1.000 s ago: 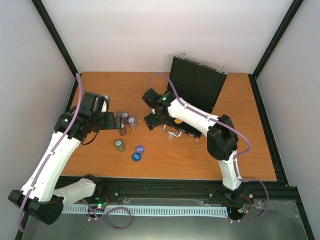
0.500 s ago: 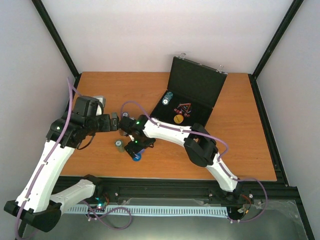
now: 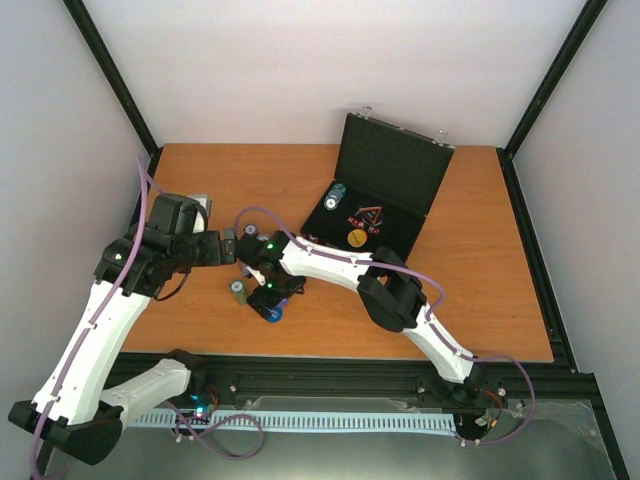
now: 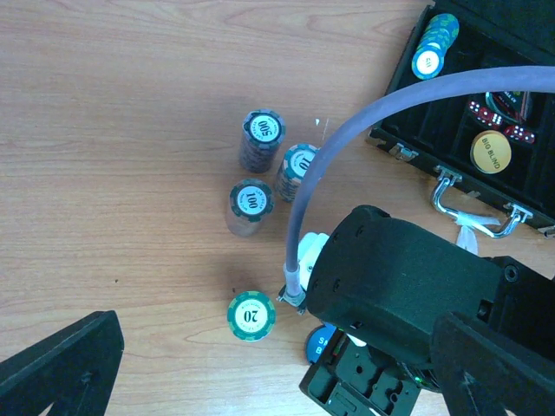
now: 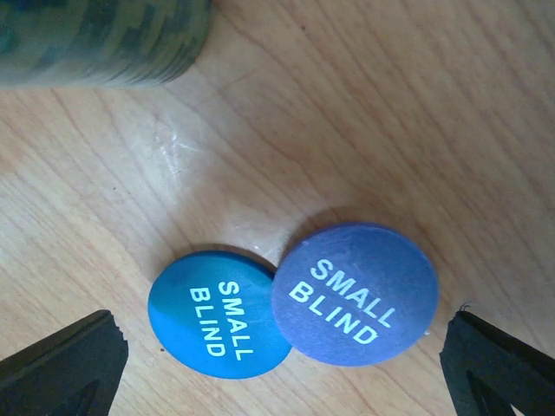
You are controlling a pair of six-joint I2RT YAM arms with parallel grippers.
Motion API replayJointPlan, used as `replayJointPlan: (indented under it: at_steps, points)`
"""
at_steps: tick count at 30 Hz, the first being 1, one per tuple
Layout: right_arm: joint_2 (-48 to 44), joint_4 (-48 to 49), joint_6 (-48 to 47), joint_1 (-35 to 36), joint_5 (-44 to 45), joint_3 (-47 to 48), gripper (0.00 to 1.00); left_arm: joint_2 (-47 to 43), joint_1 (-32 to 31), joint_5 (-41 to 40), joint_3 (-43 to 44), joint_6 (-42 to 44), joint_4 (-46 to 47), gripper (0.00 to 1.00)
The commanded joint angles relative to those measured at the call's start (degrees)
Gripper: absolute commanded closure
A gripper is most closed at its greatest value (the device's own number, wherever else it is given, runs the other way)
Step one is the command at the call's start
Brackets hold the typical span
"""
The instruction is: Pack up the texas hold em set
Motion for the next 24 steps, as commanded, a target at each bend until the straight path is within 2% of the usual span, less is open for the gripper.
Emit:
replayJointPlan:
  at_steps: [1,14,24]
  points:
    - [1.67,-0.14,-3.2,0.01,-2.8,1.35,0.0,0.57,0.07,-0.23,0.66,0.2,0.18,0.0]
    - [2.8,0.55,-6.04,0.54,-6.96,1.16,0.02,1.6,0.07,-0.33,0.04,0.68,0.55,0.0]
    - [-3.7,-1.14,-3.36,3.41,-3.61,-2.22,0.03,1.49,0.11,-0.36,-0.96,0.6,1.15,0.0]
